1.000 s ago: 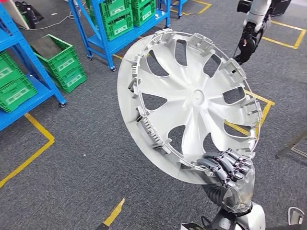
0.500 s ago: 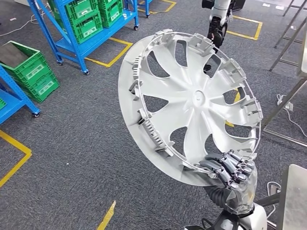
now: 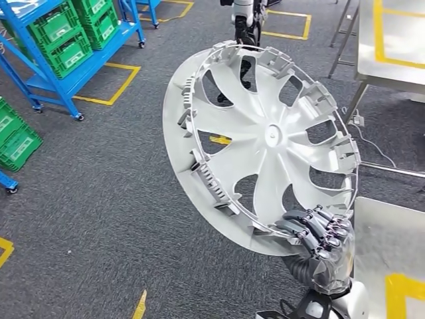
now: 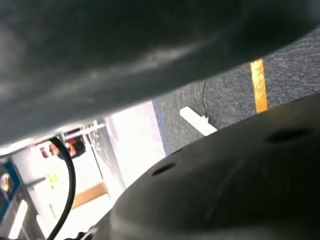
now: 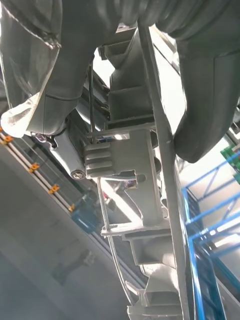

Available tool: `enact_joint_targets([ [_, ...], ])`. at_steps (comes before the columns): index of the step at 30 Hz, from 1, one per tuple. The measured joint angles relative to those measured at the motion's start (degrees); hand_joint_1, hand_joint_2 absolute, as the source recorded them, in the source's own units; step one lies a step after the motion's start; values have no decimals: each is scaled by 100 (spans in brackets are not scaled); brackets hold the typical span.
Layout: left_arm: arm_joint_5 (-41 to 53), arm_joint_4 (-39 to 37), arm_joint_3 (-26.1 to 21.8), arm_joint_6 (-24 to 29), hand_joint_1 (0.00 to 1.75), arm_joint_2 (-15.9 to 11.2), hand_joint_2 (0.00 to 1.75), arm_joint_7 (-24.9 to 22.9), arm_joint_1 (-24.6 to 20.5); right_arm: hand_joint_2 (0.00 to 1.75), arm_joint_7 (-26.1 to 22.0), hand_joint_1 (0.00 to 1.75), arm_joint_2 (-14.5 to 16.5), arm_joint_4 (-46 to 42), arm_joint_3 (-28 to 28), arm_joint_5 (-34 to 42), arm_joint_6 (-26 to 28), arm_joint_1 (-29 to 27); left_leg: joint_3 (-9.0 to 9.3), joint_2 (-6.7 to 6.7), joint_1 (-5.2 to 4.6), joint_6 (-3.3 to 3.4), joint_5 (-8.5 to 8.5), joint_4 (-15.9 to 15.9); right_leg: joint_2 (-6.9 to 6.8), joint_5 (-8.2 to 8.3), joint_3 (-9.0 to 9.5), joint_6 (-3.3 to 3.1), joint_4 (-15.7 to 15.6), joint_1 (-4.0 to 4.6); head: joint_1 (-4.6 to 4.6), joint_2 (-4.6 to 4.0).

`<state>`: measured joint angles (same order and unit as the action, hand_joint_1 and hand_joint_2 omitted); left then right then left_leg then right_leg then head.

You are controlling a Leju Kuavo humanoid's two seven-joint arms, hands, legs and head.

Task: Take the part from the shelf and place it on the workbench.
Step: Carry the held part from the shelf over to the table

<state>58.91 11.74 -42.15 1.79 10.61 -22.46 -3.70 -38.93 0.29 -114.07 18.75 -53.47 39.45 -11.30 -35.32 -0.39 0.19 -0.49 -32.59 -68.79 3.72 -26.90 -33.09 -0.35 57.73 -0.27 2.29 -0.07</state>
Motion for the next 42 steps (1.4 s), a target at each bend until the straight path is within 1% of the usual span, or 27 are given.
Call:
enact_joint_targets([
  [2,1,-1,-2,-20,0,-1,0,-5,0,175,-2,175,-7,3,11,8,0,23,315,-309,18,53,339,755,144,9,-16,25,20,-3,6,0],
  [4,11,-2,-3,-37,0,-1,0,-10,-1,175,-9,175,-10,10,26,10,1,61,425,-504,21,80,394,1062,276,41,-83,92,34,-28,0,0],
  [6,30,-2,-3,-45,0,5,0,-8,-5,175,-19,175,-14,18,37,12,2,81,432,-390,17,110,410,1123,370,72,-158,173,32,-54,-8,0],
  [8,44,-2,-3,-50,0,15,0,16,-11,175,-30,175,-22,28,39,16,2,96,452,-236,31,165,451,1188,144,-44,-288,221,215,-38,14,0],
  [10,48,-2,-3,-55,0,22,0,46,-7,175,-44,175,-28,43,42,22,2,126,461,-64,24,199,465,1215,-209,-376,-597,257,846,-28,35,0],
  [12,48,-2,-3,-57,0,23,0,56,5,175,-57,175,-33,59,44,23,2,140,458,119,6,208,460,1212,-329,-637,-916,293,1534,-43,38,0],
  [13,48,-2,-3,-57,0,23,0,56,7,175,-60,175,-37,68,44,23,2,139,459,206,2,207,455,1211,-348,-631,-955,304,1640,-46,39,0],
  [14,48,-2,-3,-57,0,24,0,57,5,175,-61,175,-39,77,44,23,2,138,462,283,1,202,450,1210,-372,-518,-866,307,1502,-47,41,0],
  [15,48,-2,-3,-58,0,26,0,59,0,175,-60,175,-42,84,44,24,2,138,471,353,0,191,441,1210,-419,-337,-658,304,1145,-47,42,0],
  [17,48,-2,-3,-67,0,31,0,72,-9,175,-67,175,-44,90,46,25,2,150,490,470,-18,152,417,1202,-630,-89,-188,269,320,-23,40,0],
  [19,48,-2,-3,-79,0,33,0,92,-14,175,-80,175,-45,91,54,25,2,171,500,559,-44,102,403,1190,-725,-48,5,205,-15,13,32,0],
  [21,48,-2,-3,-84,0,37,0,107,-23,175,-86,175,-46,92,60,25,2,181,506,638,-47,46,394,1185,-606,-20,-3,135,-14,22,30,0],
  [23,45,-2,-3,-118,0,40,0,144,-32,175,-89,175,-47,91,69,24,2,186,467,494,-25,-16,255,1037,-498,11,-6,64,-39,2,18,0],
  [25,35,-2,-3,-295,0,25,0,283,-29,175,-90,175,-47,92,92,19,2,211,229,209,-5,-49,-89,460,-391,36,-10,7,-55,-12,-1,0],
  [27,18,-2,-3,-537,0,-23,0,447,-16,175,-84,175,-46,103,125,-3,2,245,-119,95,-1,-52,-390,-292,-255,48,-26,-18,-52,2,-7,0],
  [28,10,-2,-3,-615,0,-51,0,496,-10,175,-79,175,-46,111,143,-21,2,256,-212,82,-2,-46,-404,-474,-177,52,-30,-23,-49,11,-6,0],
  [29,4,-2,-3,-662,0,-72,0,529,-5,175,-73,175,-46,119,158,-40,2,262,-204,69,-2,-33,-299,-430,-95,56,-31,-26,-43,18,-7,0],
  [30,1,-2,-3,-684,0,-89,0,549,-1,175,-66,175,-45,124,171,-58,2,265,-91,34,-2,-14,-100,-164,-14,59,-31,-25,-35,22,-6,0],
  [31,-1,-2,-3,-693,0,-105,0,560,2,175,-59,175,-45,127,179,-69,2,268,85,-64,-1,11,126,240,60,62,-33,-22,-24,21,-7,0],
  [32,-1,-2,-3,-700,0,-121,0,567,4,175,-52,175,-45,129,184,-77,2,276,252,-231,10,39,287,627,129,64,-46,-8,-4,27,-4,0],
  [34,-4,-2,-3,-704,0,-143,0,575,6,175,-44,175,-45,134,193,-83,2,304,432,-476,18,68,403,1065,262,84,-104,47,23,9,-3,0],
  [35,-7,-2,-3,-705,0,-150,0,578,6,175,-43,175,-45,137,197,-83,2,313,440,-499,14,78,388,1100,331,104,-136,89,24,-5,-2,0],
  [36,-9,-2,-3,-705,0,-151,0,579,5,175,-44,175,-45,138,202,-83,2,316,443,-429,11,94,404,1125,398,125,-178,129,15,-24,-2,0],
  [37,-9,-2,-3,-704,0,-153,0,579,2,175,-44,175,-45,138,204,-81,2,311,449,-349,13,121,426,1157,373,122,-217,157,30,-29,1,0],
  [39,-9,-2,-4,-704,0,-154,0,578,-1,175,-44,175,-45,140,205,-80,2,316,465,-177,27,182,474,1230,89,-50,-388,198,301,-12,32,0],
  [40,-10,-2,-5,-702,0,-154,0,578,1,175,-45,175,-46,142,207,-80,2,321,466,-88,23,199,483,1246,-111,-225,-530,212,615,-9,45,0],
  [42,-5,-2,-5,-616,0,-156,0,526,21,175,-44,175,-46,145,210,-79,2,328,461,95,10,208,481,1247,-305,-569,-872,258,1371,-24,56,0],
])
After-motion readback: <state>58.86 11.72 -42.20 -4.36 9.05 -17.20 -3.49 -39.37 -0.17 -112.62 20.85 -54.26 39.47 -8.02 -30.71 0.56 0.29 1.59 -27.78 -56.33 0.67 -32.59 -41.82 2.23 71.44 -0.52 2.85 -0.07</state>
